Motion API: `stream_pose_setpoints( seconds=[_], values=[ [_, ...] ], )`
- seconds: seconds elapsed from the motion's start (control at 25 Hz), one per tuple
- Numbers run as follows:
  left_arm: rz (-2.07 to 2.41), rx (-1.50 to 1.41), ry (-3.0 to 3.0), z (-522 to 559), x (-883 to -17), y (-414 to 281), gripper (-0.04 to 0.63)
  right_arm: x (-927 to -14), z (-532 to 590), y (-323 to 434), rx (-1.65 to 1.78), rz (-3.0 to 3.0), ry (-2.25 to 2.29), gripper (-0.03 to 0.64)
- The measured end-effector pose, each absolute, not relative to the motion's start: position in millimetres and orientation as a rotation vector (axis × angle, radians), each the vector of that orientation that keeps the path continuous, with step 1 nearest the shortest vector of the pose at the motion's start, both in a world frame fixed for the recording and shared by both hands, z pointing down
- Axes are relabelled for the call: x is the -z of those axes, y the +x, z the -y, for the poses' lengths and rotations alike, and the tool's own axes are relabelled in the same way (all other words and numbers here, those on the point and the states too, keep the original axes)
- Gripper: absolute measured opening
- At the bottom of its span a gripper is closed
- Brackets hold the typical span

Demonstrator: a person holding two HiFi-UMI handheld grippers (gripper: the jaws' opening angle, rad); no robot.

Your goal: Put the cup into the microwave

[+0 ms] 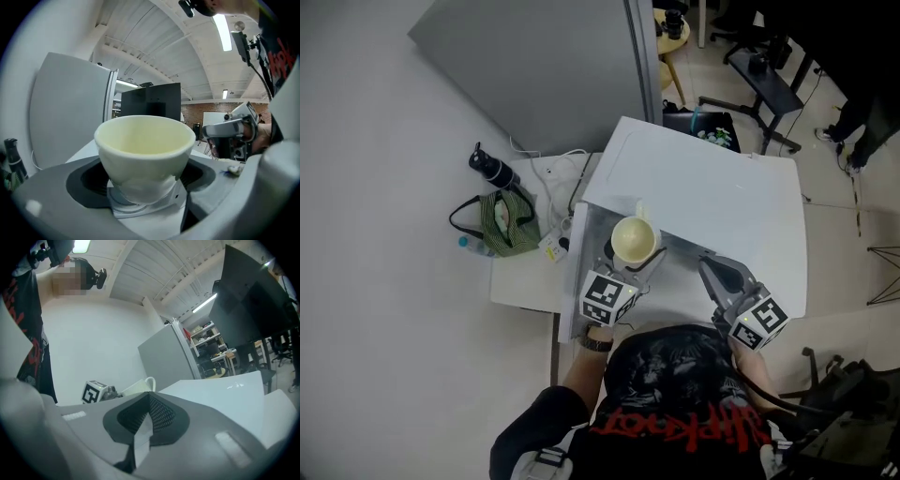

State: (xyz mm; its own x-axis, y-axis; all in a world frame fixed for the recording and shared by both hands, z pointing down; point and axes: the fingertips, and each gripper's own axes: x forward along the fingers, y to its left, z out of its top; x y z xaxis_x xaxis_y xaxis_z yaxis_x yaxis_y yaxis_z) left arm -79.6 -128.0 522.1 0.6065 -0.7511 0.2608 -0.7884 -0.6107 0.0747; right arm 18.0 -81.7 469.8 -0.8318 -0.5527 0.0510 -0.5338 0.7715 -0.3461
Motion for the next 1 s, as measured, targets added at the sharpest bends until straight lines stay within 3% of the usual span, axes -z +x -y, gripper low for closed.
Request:
stream_pose_setpoints(
  seconds=[0.52, 1.0],
  values=[
    [1.230, -0.390, 2.603, 174, -539, -43, 0.434, -478, 90, 80, 0.555, -2.778, -1.131, 0.000],
    [1.131, -0.316, 2.634, 168, -542, -36, 0.433, -485, 92, 84, 0.590, -2.774, -1.135, 0.000]
  ],
)
